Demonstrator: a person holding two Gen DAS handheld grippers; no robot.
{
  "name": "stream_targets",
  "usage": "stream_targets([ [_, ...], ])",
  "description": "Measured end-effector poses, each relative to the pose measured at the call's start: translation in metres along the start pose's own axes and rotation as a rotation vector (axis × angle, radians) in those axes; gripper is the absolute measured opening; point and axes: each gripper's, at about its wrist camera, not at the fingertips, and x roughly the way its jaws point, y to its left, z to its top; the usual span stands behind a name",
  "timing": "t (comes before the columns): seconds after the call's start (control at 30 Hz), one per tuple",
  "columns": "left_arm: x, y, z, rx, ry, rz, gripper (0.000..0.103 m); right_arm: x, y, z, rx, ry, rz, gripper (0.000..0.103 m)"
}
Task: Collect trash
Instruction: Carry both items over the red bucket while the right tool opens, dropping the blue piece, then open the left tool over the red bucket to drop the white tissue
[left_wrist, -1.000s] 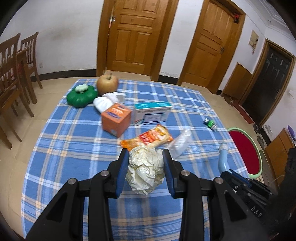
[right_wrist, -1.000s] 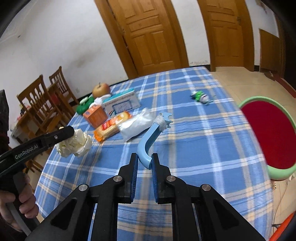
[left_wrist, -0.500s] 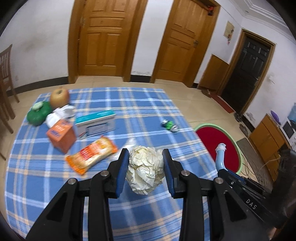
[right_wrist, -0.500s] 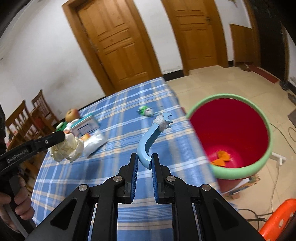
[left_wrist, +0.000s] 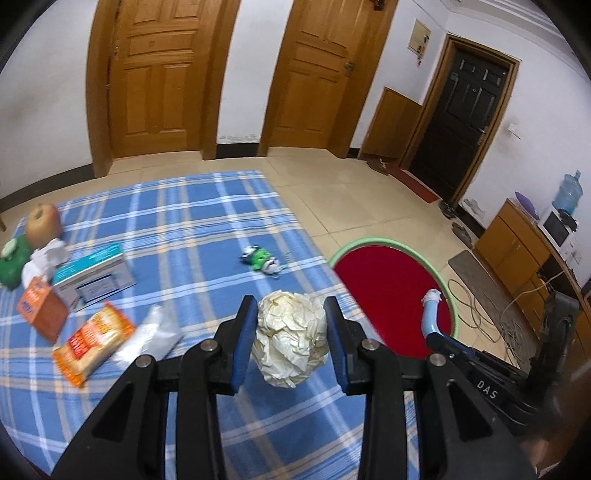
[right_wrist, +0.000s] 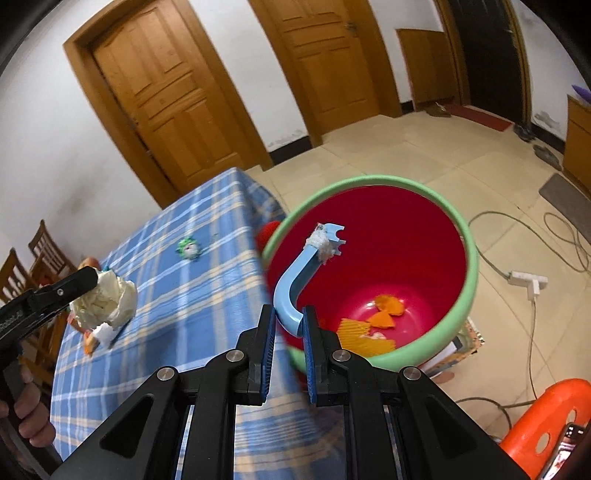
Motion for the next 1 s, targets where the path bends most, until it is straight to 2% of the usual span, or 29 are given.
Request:
stream_targets([
  [0.3, 0.023, -0.024, 0.010, 0.027, 0.019, -0.030, 0.037, 0.008, -0.027, 0.009, 0.047, 0.012, -0.015, 0.018],
  [0.5, 0.035, -0.040, 0.015, 0.051, 0.028, -0.044, 0.037, 0.002, -0.039, 0.012, 0.067, -0.011, -0.009, 0.019],
  [0.83, 0.066, -0.078, 0.015, 0.109, 0.063, -0.105, 0.037, -0.025, -0.062, 0.023, 0.112, -0.100, -0.007, 0.037],
  [1.0, 0.084, -0.093, 0.011, 0.130, 0.091, -0.137, 0.037, -0.031, -0.073, 0.022, 0.143, -0.112, -0.016, 0.039],
])
